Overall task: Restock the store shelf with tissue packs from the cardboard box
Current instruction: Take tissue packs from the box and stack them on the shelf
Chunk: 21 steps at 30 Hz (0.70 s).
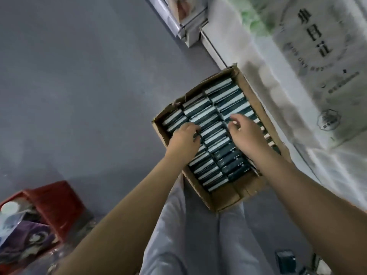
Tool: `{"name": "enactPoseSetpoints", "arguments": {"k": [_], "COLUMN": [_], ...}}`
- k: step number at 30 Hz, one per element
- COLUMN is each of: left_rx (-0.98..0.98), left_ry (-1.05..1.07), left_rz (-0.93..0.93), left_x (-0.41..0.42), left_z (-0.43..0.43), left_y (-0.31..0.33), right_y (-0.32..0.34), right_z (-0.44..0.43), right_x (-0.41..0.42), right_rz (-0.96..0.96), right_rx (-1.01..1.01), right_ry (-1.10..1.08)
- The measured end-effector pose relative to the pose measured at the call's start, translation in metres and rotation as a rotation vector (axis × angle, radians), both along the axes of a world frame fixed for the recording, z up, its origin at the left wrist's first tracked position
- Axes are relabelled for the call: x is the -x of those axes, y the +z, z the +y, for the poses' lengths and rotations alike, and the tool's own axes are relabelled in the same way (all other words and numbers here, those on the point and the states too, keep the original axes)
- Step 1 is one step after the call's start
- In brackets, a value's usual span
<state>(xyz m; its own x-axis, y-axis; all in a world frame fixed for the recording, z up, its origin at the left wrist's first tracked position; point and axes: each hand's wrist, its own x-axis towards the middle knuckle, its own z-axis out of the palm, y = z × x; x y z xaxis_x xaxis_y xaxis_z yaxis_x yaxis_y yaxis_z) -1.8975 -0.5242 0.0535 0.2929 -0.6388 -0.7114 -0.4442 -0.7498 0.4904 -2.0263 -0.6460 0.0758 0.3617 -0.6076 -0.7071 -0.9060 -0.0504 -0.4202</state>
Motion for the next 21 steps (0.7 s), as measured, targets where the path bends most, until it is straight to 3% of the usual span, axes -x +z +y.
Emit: {"name": "enactPoseSetpoints", "arguments": {"k": [5,9,16,21], "left_rx": [-0.064,-0.15,-0.252,-0.224], "left_ry": [-0.092,-0.241,-0.407,-0.341], "left_rz": [-0.106,-0.14,-0.202,-0.17], "left_x": [0.005,0.005,0.002,-0.004], "left_z": [-0.017,-0.016,-0.017,-0.024], "left_y": [-0.086,-0.124,-0.148,-0.154], "right_y": [-0.089,-0.113,-0.133,-0.136], "right_z": [-0.013,-0.009,-0.003,-0.004], "right_x": [0.007,0.022,0.046,0.043], "right_rz": [-0.08,-0.159,-0.204,-0.208], "right_rx": [0.063,0.107,0.149,0.16], "right_ry": [0.013,-0.021,0.0,-0.001]}}
